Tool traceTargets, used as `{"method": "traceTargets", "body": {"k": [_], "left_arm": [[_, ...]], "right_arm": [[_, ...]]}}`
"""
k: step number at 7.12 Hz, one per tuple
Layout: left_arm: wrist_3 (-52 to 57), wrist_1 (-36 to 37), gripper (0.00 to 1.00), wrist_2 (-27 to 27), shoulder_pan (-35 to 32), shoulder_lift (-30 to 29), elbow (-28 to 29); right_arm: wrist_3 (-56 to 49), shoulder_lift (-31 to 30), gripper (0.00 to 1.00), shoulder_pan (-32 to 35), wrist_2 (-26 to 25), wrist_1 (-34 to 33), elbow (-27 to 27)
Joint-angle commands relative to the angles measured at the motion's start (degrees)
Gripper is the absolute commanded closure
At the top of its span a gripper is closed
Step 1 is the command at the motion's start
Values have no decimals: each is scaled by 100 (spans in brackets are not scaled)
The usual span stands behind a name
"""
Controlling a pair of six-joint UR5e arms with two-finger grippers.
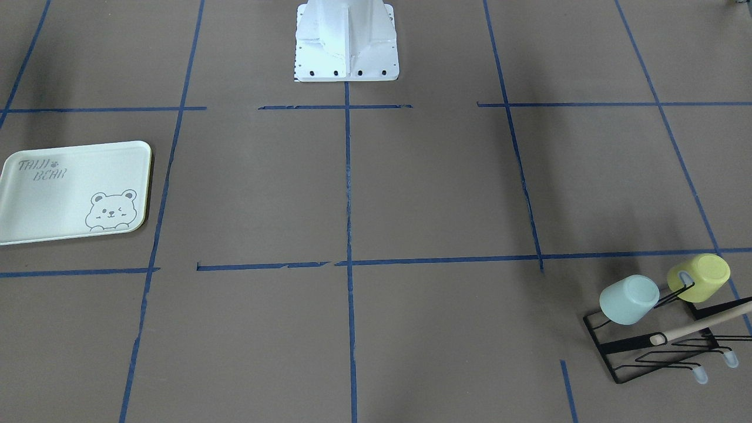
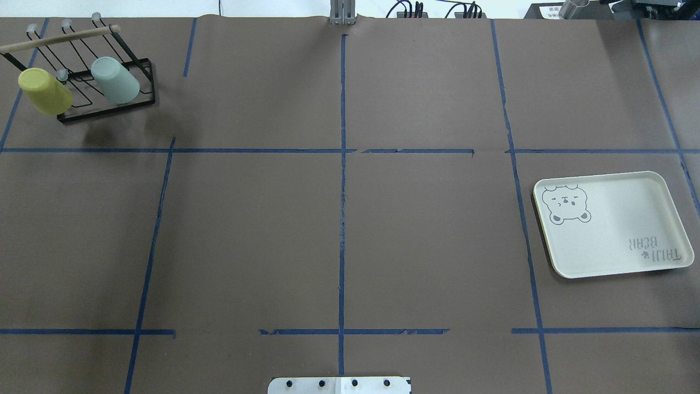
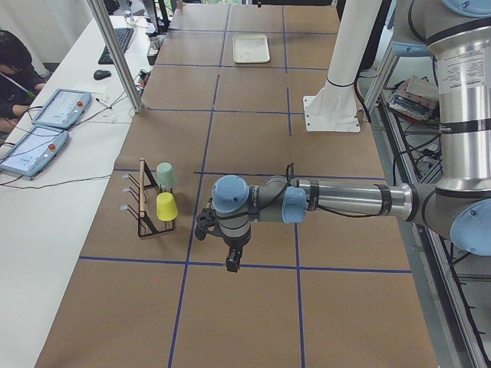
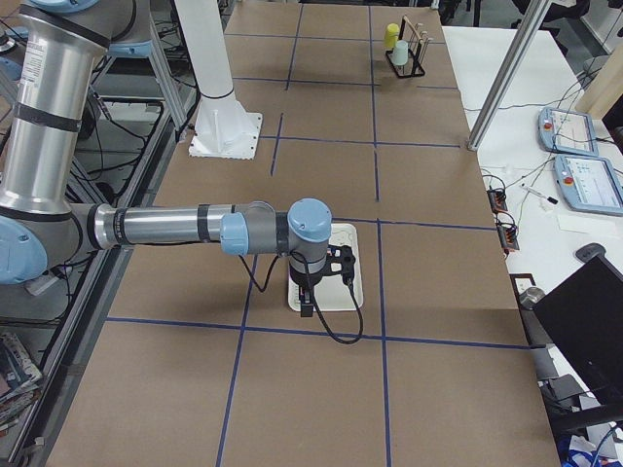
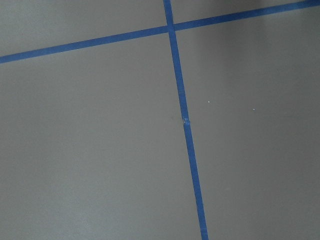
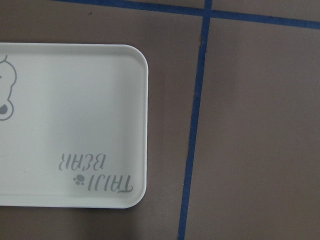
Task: Left arm grabs green cup and hands to right arm on tray
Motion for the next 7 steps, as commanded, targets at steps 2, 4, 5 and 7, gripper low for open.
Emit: {"method": "traceTargets", "body": {"k": [2, 4, 5, 7], "left_arm": [[9, 0, 0, 1, 0, 53, -9], [-9, -9, 0, 245, 35, 44, 34], [-52, -9, 0, 490, 35, -17, -70], [-44, -654, 0, 519, 44, -707, -11]], "right_arm": [[9, 0, 0, 0, 0, 0, 40], [18, 0, 0, 0, 0, 78, 49], [26, 0, 0, 0, 0, 262, 14], [26, 0, 0, 0, 0, 281, 14]]}}
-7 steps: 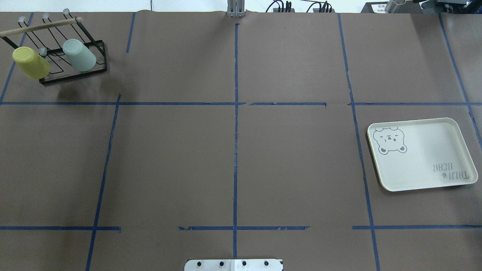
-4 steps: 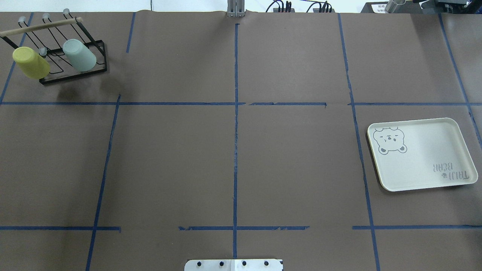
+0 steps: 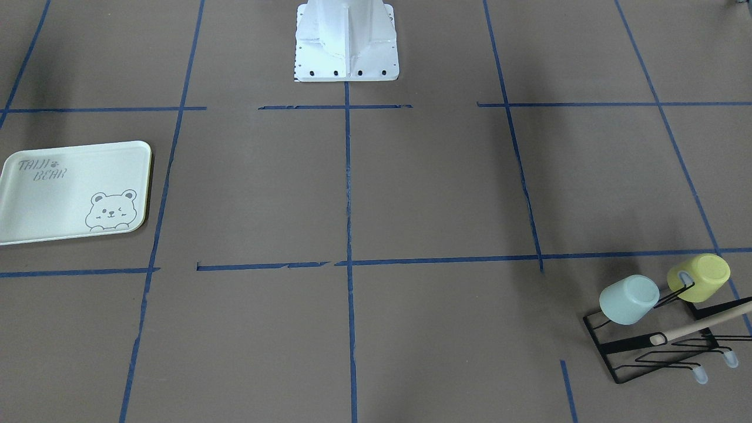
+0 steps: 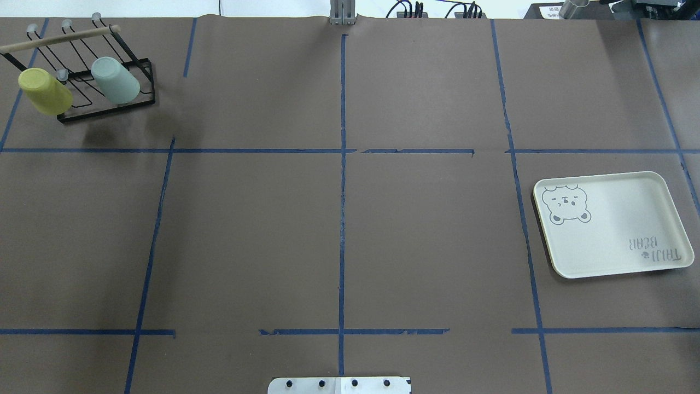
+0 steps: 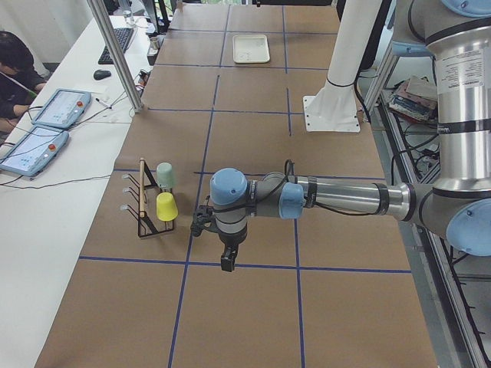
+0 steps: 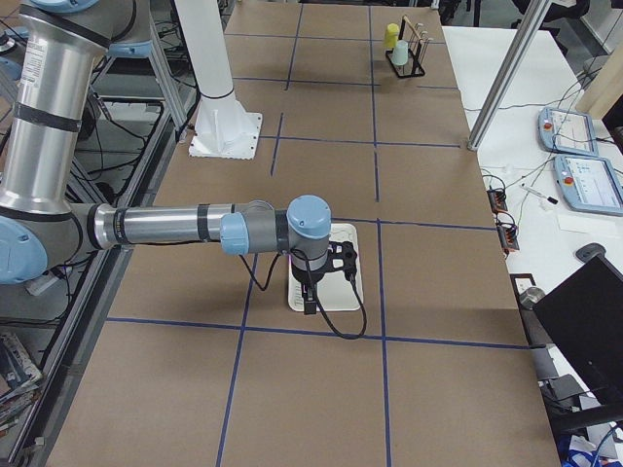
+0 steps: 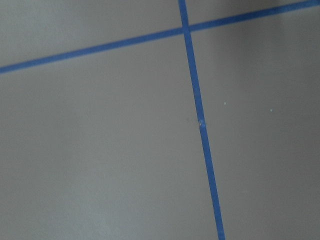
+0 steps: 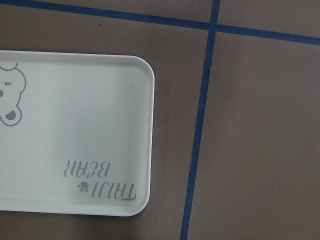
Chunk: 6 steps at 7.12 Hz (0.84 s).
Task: Left arm grabs green cup and hands to right arm on tray
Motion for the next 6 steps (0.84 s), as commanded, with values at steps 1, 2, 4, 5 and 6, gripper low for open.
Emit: {"method": "traceTargets", "body": {"k": [1, 2, 4, 5, 6], "left_arm": [[-33, -626, 0, 22, 8, -687, 86], [-16, -637, 0, 13, 17, -794, 77], [-382, -969, 0, -4, 34, -865, -18], [-1038, -1380, 0, 4, 261, -865, -19], [-2140, -1880, 0, 22, 628, -865, -19]], "right_arm": [[2, 0, 0, 0, 0, 32, -13], [2, 9, 0, 0, 0, 32, -13], [2, 26, 0, 0, -9, 32, -31], [-7, 44, 0, 0, -9, 40, -40], [-7, 44, 0, 0, 0, 41, -31]]}}
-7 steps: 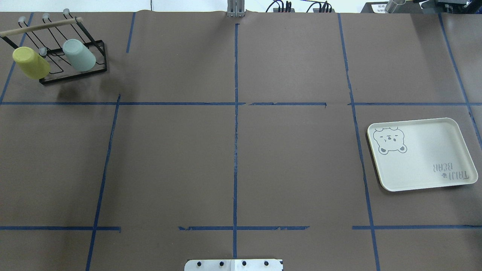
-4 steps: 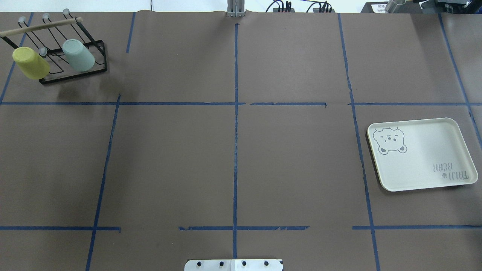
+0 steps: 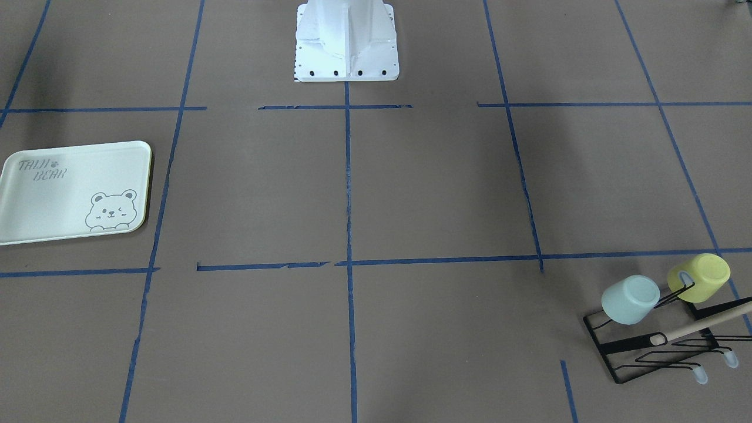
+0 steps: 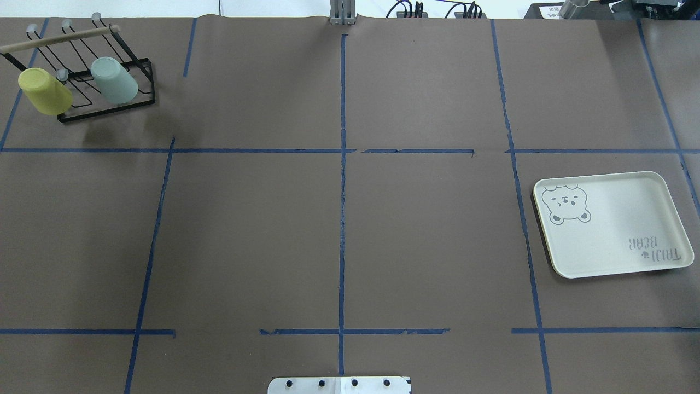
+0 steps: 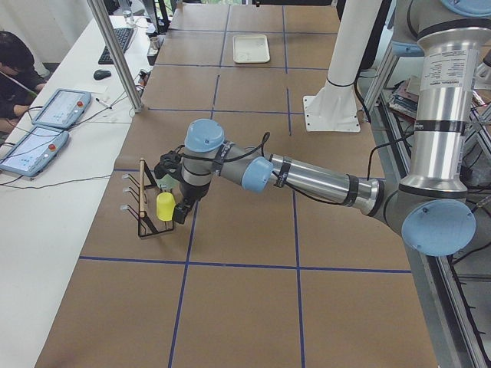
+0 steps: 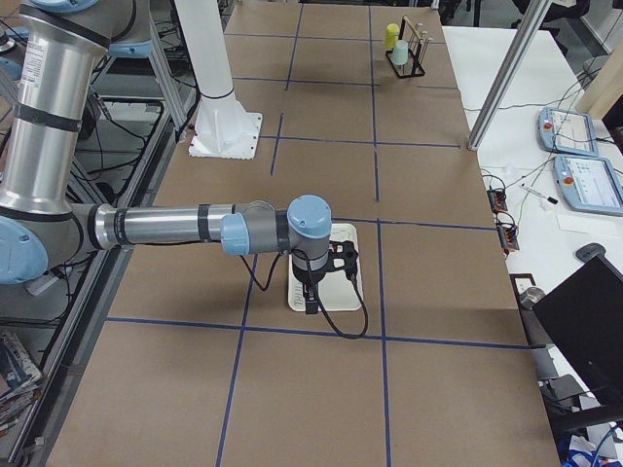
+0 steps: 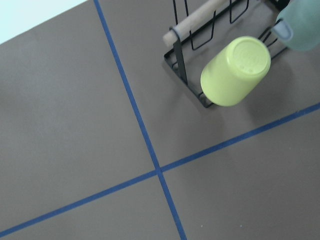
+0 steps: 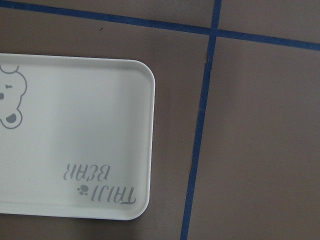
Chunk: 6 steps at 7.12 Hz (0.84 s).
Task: Left arm grabs green cup and hands to right arm on tray
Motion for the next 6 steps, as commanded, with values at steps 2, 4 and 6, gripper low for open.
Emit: {"method": "traceTargets", "body": {"k": [2, 4, 6], "left_arm": [[-3137, -1710, 0, 68, 1032, -127, 64], [-4451, -1794, 0, 1124, 1637, -636, 82], [-5366, -1786, 0, 2532, 2481, -1006, 161]], "right_arm": [[-3, 8, 0, 0, 6, 3, -8], [-3, 8, 0, 0, 6, 3, -8], [-3, 8, 0, 0, 6, 3, -8]]}}
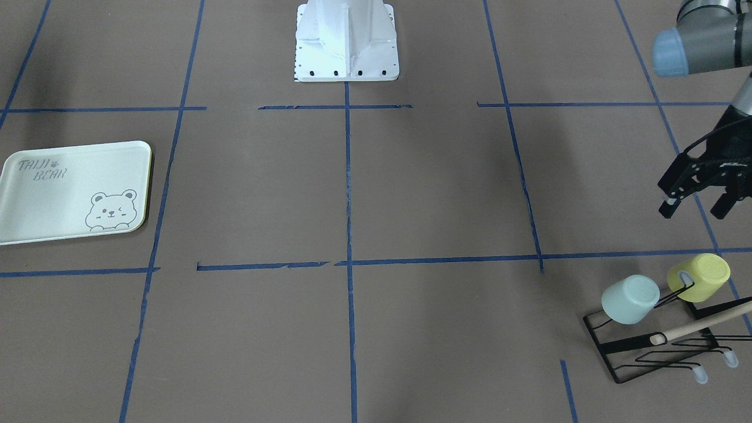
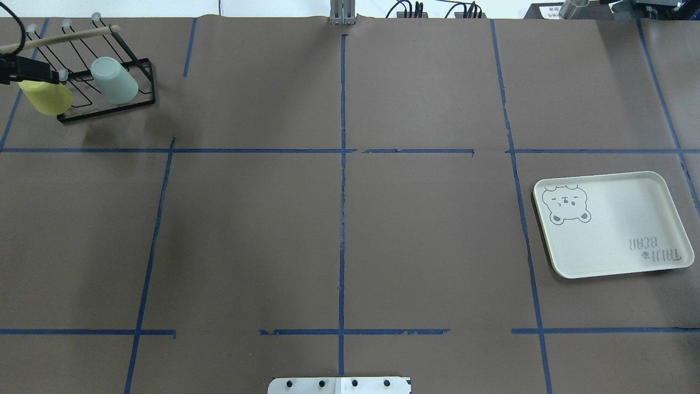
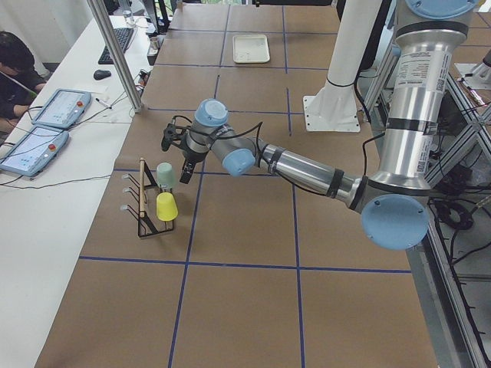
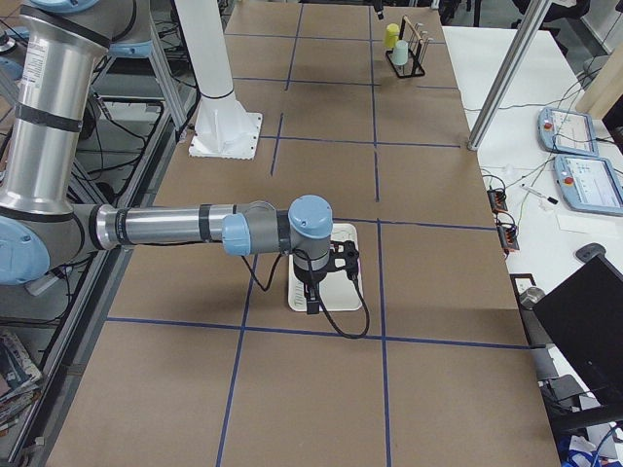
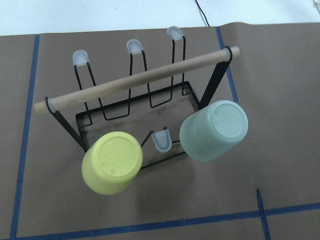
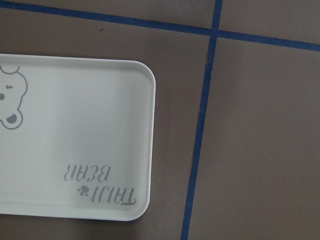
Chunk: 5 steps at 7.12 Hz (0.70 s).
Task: Left arm grabs green cup and hands to right arm on tray
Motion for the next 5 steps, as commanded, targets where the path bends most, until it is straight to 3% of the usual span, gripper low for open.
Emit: {"method": "traceTargets", "body": {"k": [1, 5], "left_arm": [[-761, 15, 0, 1418, 754, -342, 99], [-772, -55, 0, 2618, 1055, -703, 748]], "right_arm": [[0, 0, 0, 0, 0, 0, 0], [0, 0, 0, 0, 0, 0, -18]]}}
